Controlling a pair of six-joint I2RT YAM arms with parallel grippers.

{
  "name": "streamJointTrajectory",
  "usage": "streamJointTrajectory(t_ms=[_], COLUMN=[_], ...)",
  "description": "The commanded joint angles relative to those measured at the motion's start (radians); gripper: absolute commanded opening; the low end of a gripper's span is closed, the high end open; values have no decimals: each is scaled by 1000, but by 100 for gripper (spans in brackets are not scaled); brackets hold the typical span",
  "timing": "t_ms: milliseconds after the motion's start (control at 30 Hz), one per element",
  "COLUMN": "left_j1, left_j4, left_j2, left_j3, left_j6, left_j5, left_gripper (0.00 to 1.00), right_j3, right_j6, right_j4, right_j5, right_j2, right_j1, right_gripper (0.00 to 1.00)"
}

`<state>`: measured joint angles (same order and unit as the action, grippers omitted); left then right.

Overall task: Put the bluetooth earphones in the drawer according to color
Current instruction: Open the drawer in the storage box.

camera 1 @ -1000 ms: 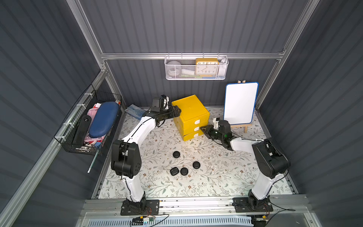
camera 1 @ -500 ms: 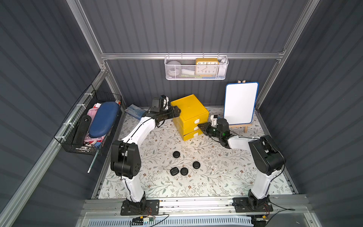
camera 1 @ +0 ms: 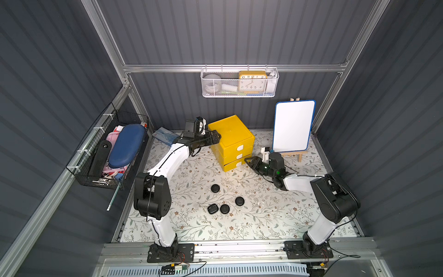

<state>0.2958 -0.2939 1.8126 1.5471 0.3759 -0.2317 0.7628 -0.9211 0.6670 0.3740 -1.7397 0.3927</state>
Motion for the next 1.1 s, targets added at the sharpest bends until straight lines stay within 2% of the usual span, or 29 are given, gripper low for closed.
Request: streamJointTrajectory(t_ms=[0, 133, 500, 900, 1067], left_j1=[2, 2, 2, 3, 2], left_j4=[-81, -90, -94, -96, -96], left_j2=[-4, 10, 22, 24, 22], left_j3=[-11, -4, -6, -7, -10], left_j6=[-28, -28, -32, -31, -29], left_j5=[2, 6, 12, 18, 20], left_gripper=[99, 99, 99, 99, 99], right_j3=[-10, 9, 90, 137, 150], right_j6=[74, 90, 81, 53, 51], right_j4=[64, 141, 312, 351, 352], right_j5=[10, 37, 72, 67, 55], right_j2=[-48, -127, -313, -382, -395], right_j1=[2, 2, 7, 36, 40], right_gripper=[60, 65, 64, 64, 61])
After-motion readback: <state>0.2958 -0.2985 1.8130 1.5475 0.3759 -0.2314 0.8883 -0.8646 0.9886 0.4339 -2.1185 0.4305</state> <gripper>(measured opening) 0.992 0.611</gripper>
